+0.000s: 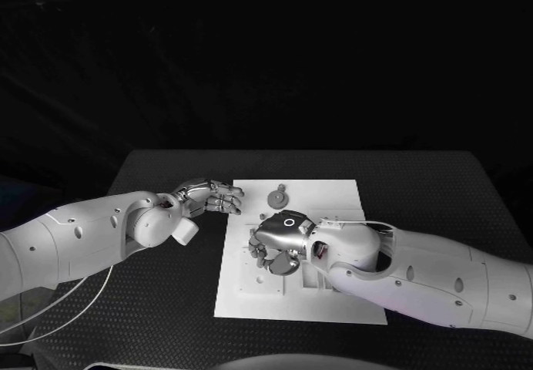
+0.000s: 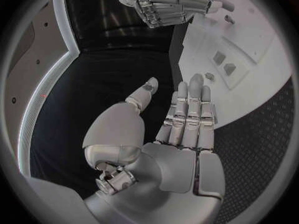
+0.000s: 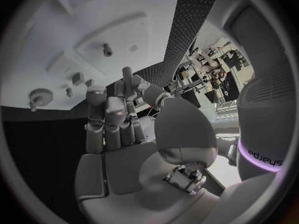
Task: Assemble the parts on the task board
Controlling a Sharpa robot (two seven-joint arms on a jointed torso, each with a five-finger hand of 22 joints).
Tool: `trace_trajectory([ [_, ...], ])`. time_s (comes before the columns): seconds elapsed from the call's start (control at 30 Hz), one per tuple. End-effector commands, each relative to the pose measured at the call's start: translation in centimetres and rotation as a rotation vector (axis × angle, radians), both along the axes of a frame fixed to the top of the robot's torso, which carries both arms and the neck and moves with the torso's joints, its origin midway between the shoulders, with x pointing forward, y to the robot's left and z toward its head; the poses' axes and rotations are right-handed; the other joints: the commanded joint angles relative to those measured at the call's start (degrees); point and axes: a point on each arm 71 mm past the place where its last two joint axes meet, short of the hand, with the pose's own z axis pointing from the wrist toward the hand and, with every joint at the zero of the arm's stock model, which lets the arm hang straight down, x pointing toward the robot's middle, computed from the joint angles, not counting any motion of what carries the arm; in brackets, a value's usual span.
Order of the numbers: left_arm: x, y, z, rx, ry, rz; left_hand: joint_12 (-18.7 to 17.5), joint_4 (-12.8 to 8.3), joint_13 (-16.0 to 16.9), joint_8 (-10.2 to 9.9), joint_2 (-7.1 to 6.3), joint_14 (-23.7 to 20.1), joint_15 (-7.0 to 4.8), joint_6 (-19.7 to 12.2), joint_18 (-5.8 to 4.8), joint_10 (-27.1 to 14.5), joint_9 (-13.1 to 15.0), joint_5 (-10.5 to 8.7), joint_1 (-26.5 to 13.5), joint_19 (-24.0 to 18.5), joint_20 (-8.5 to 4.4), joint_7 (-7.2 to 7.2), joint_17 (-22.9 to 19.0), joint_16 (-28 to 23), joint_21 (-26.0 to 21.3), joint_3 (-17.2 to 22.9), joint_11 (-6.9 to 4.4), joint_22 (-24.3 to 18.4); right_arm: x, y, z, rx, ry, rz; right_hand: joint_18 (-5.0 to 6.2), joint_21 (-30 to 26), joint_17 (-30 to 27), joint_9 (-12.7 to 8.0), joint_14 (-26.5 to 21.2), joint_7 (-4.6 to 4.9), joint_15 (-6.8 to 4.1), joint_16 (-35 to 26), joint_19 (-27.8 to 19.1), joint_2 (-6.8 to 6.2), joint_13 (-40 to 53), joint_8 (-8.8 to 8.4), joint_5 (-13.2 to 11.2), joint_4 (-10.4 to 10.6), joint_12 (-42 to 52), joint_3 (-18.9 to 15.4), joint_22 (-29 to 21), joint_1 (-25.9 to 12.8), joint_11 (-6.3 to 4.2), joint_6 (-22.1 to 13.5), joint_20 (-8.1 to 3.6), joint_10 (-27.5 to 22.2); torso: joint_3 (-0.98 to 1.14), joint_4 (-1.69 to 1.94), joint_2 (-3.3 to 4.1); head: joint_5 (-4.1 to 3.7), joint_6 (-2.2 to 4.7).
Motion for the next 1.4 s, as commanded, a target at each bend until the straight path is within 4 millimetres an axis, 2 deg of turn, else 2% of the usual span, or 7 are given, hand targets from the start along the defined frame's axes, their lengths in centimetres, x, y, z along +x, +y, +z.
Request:
trace_trajectory([
  [0.03,0.0,-0.3,0.1,-0.015,-0.002,-0.019,-0.19,0.04,0.07,0.29,0.12,0.38,-0.15,-0.08,-0.43,0.45,-0.06,-0.01,-0.05,0.23,-0.01,0.28,0.05,-0.37,-0.13,-0.46,-0.07,0.03,-0.8,0.6,-0.8,-0.011,0.008,0.042,5.18,0.28,0.07,0.10,-1.44,0.10,-1.46,0.32,0.14,0.42,0.09,0.39,0.11,-0.03,0.39,0.36,1.14,-0.04,-2.19,0.40,0.07,6.68,0.06,-0.01,0.02,0.35,-0.32],
  [0.27,0.0,-0.4,0.1,-0.016,-0.002,-0.021,-0.20,0.04,0.08,0.30,0.14,0.38,-0.15,-0.08,-0.43,0.46,-0.07,-0.01,-0.03,0.23,-0.01,0.31,0.06,-0.39,-0.14,-0.46,-0.06,0.03,-1.3,1.2,-1.8,-0.016,-0.007,0.062,5.18,0.29,0.07,0.11,-1.44,0.09,-1.47,0.32,0.14,0.40,0.12,0.40,0.11,-0.09,0.38,0.41,1.14,0.01,-2.20,0.41,0.07,6.67,0.14,0.04,0.03,0.86,-0.94],
  [0.37,0.0,-0.3,0.1,-0.015,-0.001,-0.020,-0.20,0.03,0.09,0.30,0.14,0.38,-0.15,-0.07,-0.43,0.47,-0.07,-0.01,-0.02,0.23,-0.01,0.32,0.06,-0.40,-0.14,-0.46,-0.06,0.03,-1.4,1.2,-2.3,-0.032,-0.017,0.069,5.18,0.30,0.07,0.13,-1.44,0.08,-1.48,0.32,0.14,0.37,0.15,0.41,0.11,-0.13,0.37,0.43,1.14,0.04,-2.21,0.42,0.06,6.67,0.09,-0.06,0.01,0.97,-1.04],
  [0.53,0.0,-0.4,0.1,-0.015,-0.001,-0.022,-0.21,0.03,0.10,0.30,0.15,0.38,-0.15,-0.07,-0.43,0.49,-0.08,-0.01,0.00,0.23,-0.01,0.33,0.07,-0.41,-0.15,-0.46,-0.06,0.03,-1.4,1.3,-2.8,-0.047,-0.021,0.075,5.18,0.34,0.08,0.14,-1.43,0.07,-1.49,0.33,0.15,0.33,0.19,0.43,0.11,-0.15,0.38,0.46,1.15,0.08,-2.22,0.45,0.05,6.69,0.06,-0.02,0.01,1.04,-1.21],
  [0.97,0.0,-0.3,0.1,-0.014,0.000,-0.024,-0.24,0.05,0.12,0.31,0.16,0.40,-0.15,-0.05,-0.43,0.51,-0.10,-0.01,0.00,0.23,0.01,0.36,0.09,-0.44,-0.16,-0.49,-0.05,0.02,-1.3,0.8,-3.7,-0.092,-0.027,0.076,5.18,0.40,0.11,0.18,-1.41,0.06,-1.50,0.38,0.18,0.23,0.28,0.47,0.10,-0.14,0.39,0.46,1.17,0.08,-2.24,0.50,0.05,6.73,0.05,-0.01,-0.01,0.90,-1.38],
  [1.4,0.0,-0.3,0.1,-0.014,-0.001,-0.024,-0.29,0.11,0.13,0.30,0.15,0.41,-0.14,-0.07,-0.43,0.52,-0.13,-0.01,-0.10,0.24,0.02,0.41,0.12,-0.48,-0.17,-0.56,-0.04,0.01,-1.3,0.7,-3.6,-0.076,-0.040,0.080,5.18,0.48,0.14,0.22,-1.38,0.03,-1.53,0.43,0.22,0.15,0.38,0.50,0.11,-0.12,0.42,0.47,1.18,0.06,-2.26,0.57,0.06,6.79,0.10,-0.06,-0.01,0.77,-1.19],
])
